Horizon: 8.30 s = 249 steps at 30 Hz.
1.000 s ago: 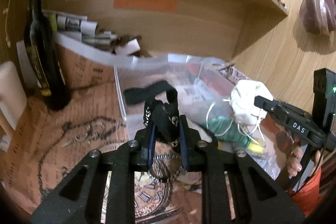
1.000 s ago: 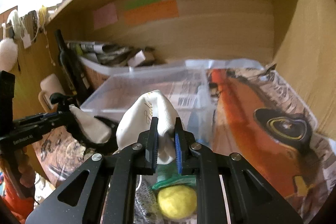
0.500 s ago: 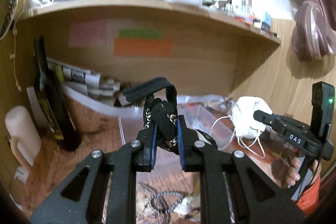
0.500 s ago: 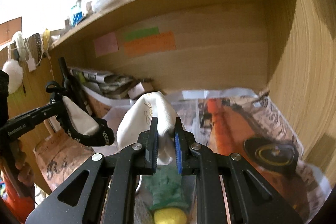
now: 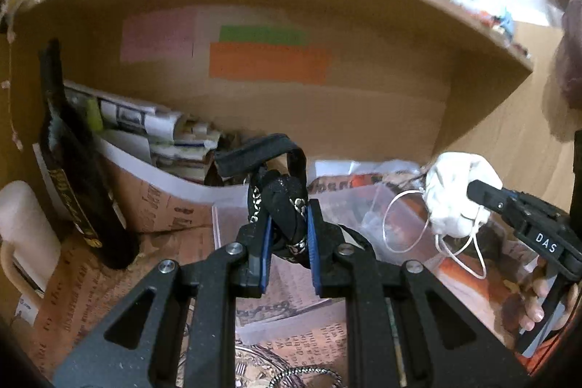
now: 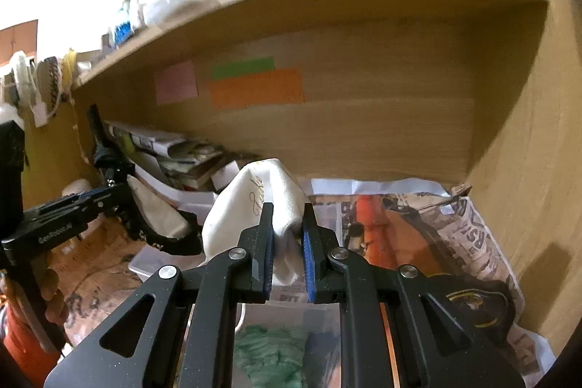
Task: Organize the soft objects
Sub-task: 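Grasp the white cloth with the right tool while the left tool lifts the black mask, then lower both held items over the clear box and open both tools, then grasp the floral scrunchie with the left tool while the right tool grasps the yellow felt ball, then carry the scrunchie and the yellow ball over the clear box with both tools, then open both tools to drop the scrunchie and ball into the box, then grasp the beaded bracelet with the left tool while the right tool grasps the green knit glove, then carry the bracelet and green glove over the clear box with both tools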
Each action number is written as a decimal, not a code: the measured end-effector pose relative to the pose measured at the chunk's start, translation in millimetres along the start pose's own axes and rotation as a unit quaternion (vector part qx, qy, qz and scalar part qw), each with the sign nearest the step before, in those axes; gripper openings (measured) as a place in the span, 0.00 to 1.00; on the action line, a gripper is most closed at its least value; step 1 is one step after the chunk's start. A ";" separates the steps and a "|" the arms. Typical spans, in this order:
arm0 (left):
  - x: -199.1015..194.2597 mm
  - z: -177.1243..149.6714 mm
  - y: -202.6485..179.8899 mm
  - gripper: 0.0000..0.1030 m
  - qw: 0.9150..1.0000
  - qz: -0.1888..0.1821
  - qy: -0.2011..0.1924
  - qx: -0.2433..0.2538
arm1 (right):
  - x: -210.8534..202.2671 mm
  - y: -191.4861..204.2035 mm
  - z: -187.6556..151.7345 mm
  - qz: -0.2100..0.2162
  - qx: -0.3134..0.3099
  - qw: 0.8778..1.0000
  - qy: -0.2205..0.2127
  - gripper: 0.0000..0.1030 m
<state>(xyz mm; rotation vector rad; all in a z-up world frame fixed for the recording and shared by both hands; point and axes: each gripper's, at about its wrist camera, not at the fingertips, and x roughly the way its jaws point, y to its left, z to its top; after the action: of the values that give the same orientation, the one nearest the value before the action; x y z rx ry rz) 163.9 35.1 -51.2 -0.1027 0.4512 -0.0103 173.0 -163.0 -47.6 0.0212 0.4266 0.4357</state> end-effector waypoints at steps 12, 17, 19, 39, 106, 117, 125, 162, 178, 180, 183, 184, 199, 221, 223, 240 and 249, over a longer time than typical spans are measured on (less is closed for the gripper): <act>60.8 -20.9 -3.0 0.17 0.996 -0.004 0.091 0.009 | 70.0 -5.1 -8.2 -0.013 -0.025 0.995 0.100 0.12; 77.1 -32.4 -1.6 0.17 0.992 -0.009 0.127 0.009 | 92.9 -3.1 -16.4 -0.015 -0.040 0.989 0.141 0.12; 82.3 -35.9 -1.2 0.17 0.990 -0.009 0.142 0.011 | 98.9 -2.3 -20.4 -0.015 -0.047 0.987 0.155 0.12; 14.5 -21.9 -1.4 0.85 0.996 0.003 0.090 0.026 | 49.3 10.5 -10.0 -0.026 -0.068 0.992 0.105 0.70; -40.5 -71.6 -35.4 0.17 0.993 -0.103 0.057 -0.007 | -47.1 -6.9 -73.9 -0.015 0.030 0.997 0.075 0.39; -43.3 -33.6 -19.1 0.17 0.998 -0.059 0.000 -0.004 | -30.7 16.3 -40.4 0.020 -0.007 0.999 0.034 0.39; -24.3 -18.3 0.5 0.17 1.000 -0.005 -0.006 -0.002 | -3.1 22.0 -19.6 0.035 -0.028 0.999 0.031 0.39; 39.2 -32.2 -11.3 0.71 0.994 0.008 0.097 0.048 | 80.2 20.5 -19.0 0.007 -0.065 0.989 0.136 0.70; -15.4 -52.7 16.4 0.97 0.996 0.017 0.091 0.017 | 9.3 24.8 -18.5 0.021 -0.062 0.995 0.075 0.85; -16.1 -64.9 19.7 0.97 0.994 0.022 0.110 0.019 | 6.9 21.2 -26.4 0.019 -0.058 0.995 0.084 0.85; -12.6 -82.8 24.1 0.97 0.990 0.029 0.135 0.022 | 8.0 16.3 -39.7 0.012 -0.054 0.993 0.102 0.85; -10.9 -89.2 25.3 0.97 0.989 0.029 0.145 0.021 | 10.1 14.4 -44.5 0.008 -0.053 0.993 0.109 0.85; 8.7 -129.9 27.0 0.52 0.980 0.019 0.195 0.019 | 29.3 0.8 -93.5 0.017 -0.039 0.979 0.202 0.75; -21.1 -104.5 22.7 0.05 0.993 0.019 0.119 0.008 | 7.9 0.5 -76.9 0.015 -0.029 0.989 0.144 0.15; -28.7 -95.1 20.8 0.05 0.995 0.016 0.101 0.006 | 4.2 2.5 -72.2 0.020 -0.028 0.990 0.134 0.15; -18.6 -28.3 14.2 0.05 1.000 0.013 0.014 0.005 | -5.1 19.2 -9.7 0.047 -0.034 0.998 0.023 0.15; 22.4 -15.6 15.8 0.05 0.999 0.022 0.041 0.001 | 37.6 29.9 0.5 0.067 -0.047 0.995 0.052 0.15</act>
<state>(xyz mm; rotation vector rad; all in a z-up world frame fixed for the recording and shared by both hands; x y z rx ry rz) 177.1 48.6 -76.5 -0.0901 0.5350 0.0277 191.9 -120.3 -58.8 -0.0660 0.5091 0.5899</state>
